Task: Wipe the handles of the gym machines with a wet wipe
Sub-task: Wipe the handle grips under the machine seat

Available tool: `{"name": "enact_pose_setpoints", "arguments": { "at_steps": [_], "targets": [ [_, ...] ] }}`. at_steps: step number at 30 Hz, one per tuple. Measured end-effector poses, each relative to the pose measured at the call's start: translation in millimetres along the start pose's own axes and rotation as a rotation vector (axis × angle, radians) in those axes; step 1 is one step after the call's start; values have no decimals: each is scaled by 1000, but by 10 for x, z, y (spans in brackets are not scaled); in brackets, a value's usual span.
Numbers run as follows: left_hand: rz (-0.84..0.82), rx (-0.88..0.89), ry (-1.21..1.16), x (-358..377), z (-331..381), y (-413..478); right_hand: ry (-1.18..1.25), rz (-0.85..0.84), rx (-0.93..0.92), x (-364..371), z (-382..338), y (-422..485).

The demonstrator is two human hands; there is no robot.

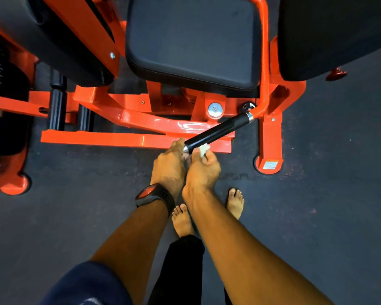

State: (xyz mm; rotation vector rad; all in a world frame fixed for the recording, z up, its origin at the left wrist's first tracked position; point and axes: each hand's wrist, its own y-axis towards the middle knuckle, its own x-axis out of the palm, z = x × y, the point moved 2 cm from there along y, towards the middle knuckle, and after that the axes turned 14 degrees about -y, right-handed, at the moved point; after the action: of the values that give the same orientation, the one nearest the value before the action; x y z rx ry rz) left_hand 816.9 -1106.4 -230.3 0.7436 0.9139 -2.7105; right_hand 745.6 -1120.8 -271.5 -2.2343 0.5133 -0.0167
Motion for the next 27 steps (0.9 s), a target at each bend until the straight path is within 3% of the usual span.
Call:
{"name": "enact_pose_setpoints", "arguments": {
  "at_steps": [4,9,13,18,21,24,27],
  "targets": [
    [-22,24,86,32,-48,18,170,-57,143,-71,-129,81],
    [-41,18,89,29,-59,18,124,-163,228,-103,-83,-20],
    [-22,20,73,31,-46,37,-144,5,-156,-165,-108,-63],
    [-1,69,55,16,-35,25,-840,-120,-819,-186,-322,-86],
    [19,73,52,38,-30,8,-1142,-325,-1289,-235,-442,187],
    [25,37,54,67,-30,1,-1316,-366,-1339,-243,-594,334],
    [45,34,49,88,-32,-3,-1495,-524,-1413,-177,-686,166]
  ]
}}
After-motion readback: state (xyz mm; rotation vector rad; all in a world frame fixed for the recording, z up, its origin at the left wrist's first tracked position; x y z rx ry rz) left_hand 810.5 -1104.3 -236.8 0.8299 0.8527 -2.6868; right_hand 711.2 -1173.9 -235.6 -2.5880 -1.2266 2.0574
